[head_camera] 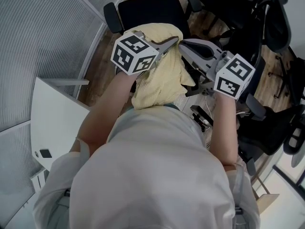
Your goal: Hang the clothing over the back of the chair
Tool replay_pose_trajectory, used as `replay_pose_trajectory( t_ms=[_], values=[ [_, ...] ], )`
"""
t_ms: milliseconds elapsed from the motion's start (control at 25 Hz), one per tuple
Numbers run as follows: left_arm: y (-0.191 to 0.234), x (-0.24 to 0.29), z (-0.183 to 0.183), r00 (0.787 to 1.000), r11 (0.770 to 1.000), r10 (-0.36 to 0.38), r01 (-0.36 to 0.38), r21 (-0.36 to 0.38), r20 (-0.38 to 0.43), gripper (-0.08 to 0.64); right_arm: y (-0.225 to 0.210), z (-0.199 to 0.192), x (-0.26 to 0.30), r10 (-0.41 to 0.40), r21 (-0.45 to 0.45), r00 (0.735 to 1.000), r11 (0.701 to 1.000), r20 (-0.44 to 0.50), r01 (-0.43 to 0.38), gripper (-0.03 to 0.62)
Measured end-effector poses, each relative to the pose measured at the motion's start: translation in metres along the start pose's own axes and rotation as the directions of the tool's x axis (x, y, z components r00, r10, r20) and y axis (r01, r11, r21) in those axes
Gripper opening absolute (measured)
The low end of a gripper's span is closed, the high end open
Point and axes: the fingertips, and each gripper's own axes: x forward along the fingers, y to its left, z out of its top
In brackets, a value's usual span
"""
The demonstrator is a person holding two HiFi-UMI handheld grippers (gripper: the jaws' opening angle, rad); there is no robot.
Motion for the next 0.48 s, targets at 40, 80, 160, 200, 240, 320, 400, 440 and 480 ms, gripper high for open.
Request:
replay_pose_trajectory(
  t_ms=[40, 80, 160, 200, 240, 320, 400, 440, 480],
  values=[
    [0.001, 0.001, -0.001, 1.0, 1.0, -0.003, 0.003, -0.005, -0.005, 0.077, 0.001, -0.003, 0.003, 0.011, -0.011, 1.0, 1.0, -0.026, -0.011, 0.023],
    [0.001, 0.001, -0.002, 1.0, 1.0, -0.006, 0.006, -0.01, -0.009, 0.08, 0.002, -0.007, 0.007, 0.019, -0.026, 0.999, 0.999, -0.05, -0.021, 0.023],
    [0.001, 0.003, -0.004, 1.0, 1.0, -0.015, 0.015, -0.016, -0.017, 0.084, 0.007, -0.014, 0.014, 0.033, -0.062, 0.994, 0.997, -0.104, -0.04, 0.023],
    [0.0, 0.003, -0.005, 1.0, 1.0, -0.022, 0.021, -0.018, -0.023, 0.087, 0.009, -0.018, 0.017, 0.039, -0.079, 0.99, 0.996, -0.137, -0.05, 0.023],
    [0.0, 0.004, -0.006, 0.999, 0.999, -0.027, 0.027, -0.02, -0.029, 0.091, 0.01, -0.023, 0.02, 0.045, -0.092, 0.985, 0.994, -0.17, -0.061, 0.023],
    [0.001, 0.005, -0.008, 0.999, 0.999, -0.033, 0.032, -0.027, -0.038, 0.092, 0.011, -0.029, 0.024, 0.051, -0.104, 0.975, 0.992, -0.219, -0.075, 0.023],
    [0.002, 0.005, -0.008, 0.999, 0.999, -0.032, 0.031, -0.035, -0.037, 0.094, 0.011, -0.033, 0.026, 0.051, -0.113, 0.966, 0.99, -0.253, -0.082, 0.023],
    [0.002, 0.004, -0.008, 0.999, 0.999, -0.031, 0.029, -0.038, -0.032, 0.095, 0.012, -0.036, 0.028, 0.049, -0.128, 0.959, 0.988, -0.279, -0.087, 0.023],
    [0.003, 0.004, -0.008, 0.999, 0.999, -0.028, 0.027, -0.039, -0.026, 0.095, 0.014, -0.041, 0.029, 0.044, -0.149, 0.949, 0.984, -0.312, -0.094, 0.023]
  ],
)
